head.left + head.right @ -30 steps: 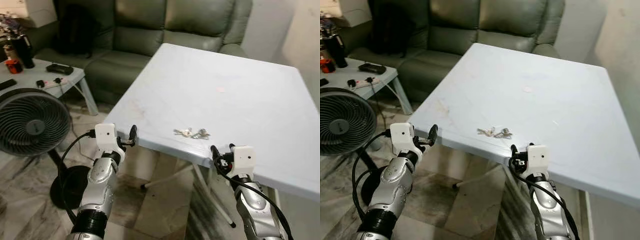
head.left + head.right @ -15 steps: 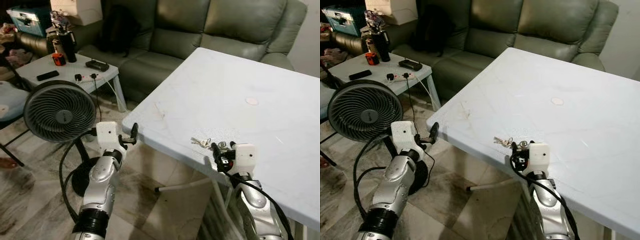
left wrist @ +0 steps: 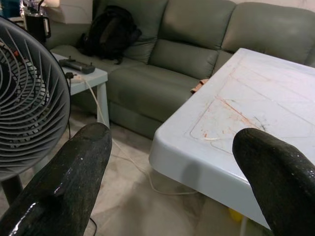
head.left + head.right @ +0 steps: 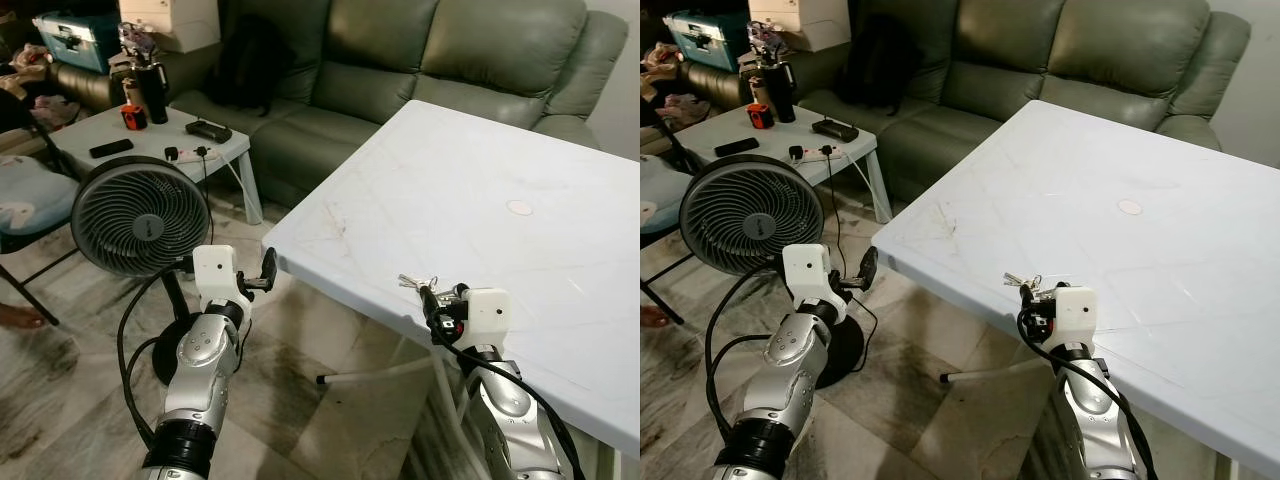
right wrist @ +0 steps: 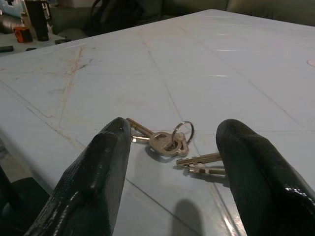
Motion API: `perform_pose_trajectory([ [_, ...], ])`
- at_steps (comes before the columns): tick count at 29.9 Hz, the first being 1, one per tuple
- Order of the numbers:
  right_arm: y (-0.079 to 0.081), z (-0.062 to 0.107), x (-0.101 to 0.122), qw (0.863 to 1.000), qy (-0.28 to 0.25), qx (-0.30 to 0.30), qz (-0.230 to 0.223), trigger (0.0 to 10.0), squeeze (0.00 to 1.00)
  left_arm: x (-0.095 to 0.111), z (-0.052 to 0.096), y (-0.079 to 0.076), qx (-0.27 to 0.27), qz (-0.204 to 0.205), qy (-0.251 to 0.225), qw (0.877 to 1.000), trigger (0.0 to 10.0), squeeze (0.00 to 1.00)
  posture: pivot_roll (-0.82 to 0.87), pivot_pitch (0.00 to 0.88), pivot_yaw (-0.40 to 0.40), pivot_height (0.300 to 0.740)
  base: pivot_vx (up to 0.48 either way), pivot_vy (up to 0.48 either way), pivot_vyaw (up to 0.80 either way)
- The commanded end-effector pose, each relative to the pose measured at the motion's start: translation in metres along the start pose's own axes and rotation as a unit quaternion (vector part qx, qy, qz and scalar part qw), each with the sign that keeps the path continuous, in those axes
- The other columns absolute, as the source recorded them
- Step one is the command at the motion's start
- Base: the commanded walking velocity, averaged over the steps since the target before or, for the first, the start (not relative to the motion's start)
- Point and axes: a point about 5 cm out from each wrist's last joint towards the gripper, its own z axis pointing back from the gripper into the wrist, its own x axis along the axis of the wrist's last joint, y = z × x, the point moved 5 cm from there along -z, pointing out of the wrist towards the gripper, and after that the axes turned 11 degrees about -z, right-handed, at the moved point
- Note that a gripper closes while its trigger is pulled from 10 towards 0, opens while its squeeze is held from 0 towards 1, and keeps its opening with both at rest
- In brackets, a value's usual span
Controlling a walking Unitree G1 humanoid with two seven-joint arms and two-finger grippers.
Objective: Hang keys on a hook
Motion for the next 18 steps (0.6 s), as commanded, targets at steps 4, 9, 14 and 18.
perform_pose_trajectory([
  [4, -0.001, -0.0031, 0.0032, 1.0, -0.001, 0.001, 0.0, 10.0, 0.0, 0.005, 0.0015, -0.0046, -0.013, -0.011, -0.014, 1.0, 10.0, 0.0, 0.07, 0.0, -0.03, 0.74, 0.0, 0.0, 0.0],
  [9, -0.0026, -0.0043, 0.0038, 1.0, -0.001, -0.004, 0.003, 10.0, 0.0, 0.0056, 0.002, -0.0071, -0.02, -0.014, -0.016, 1.0, 10.0, 0.0, 0.07, 0.0, -0.033, 0.74, 0.0, 0.0, 0.0],
  [14, -0.0036, -0.0043, 0.0043, 1.0, -0.001, -0.008, 0.004, 10.0, 0.0, 0.0061, 0.0024, -0.0083, -0.023, -0.012, -0.018, 1.0, 10.0, 0.0, 0.07, 0.0, -0.033, 0.74, 0.0, 0.0, 0.0],
  [18, -0.005, -0.0042, 0.0044, 1.0, -0.001, -0.012, 0.006, 10.0, 0.0, 0.0071, 0.0025, -0.0097, -0.028, -0.015, -0.021, 0.999, 10.0, 0.0, 0.07, 0.0, -0.033, 0.74, 0.0, 0.0, 0.0],
])
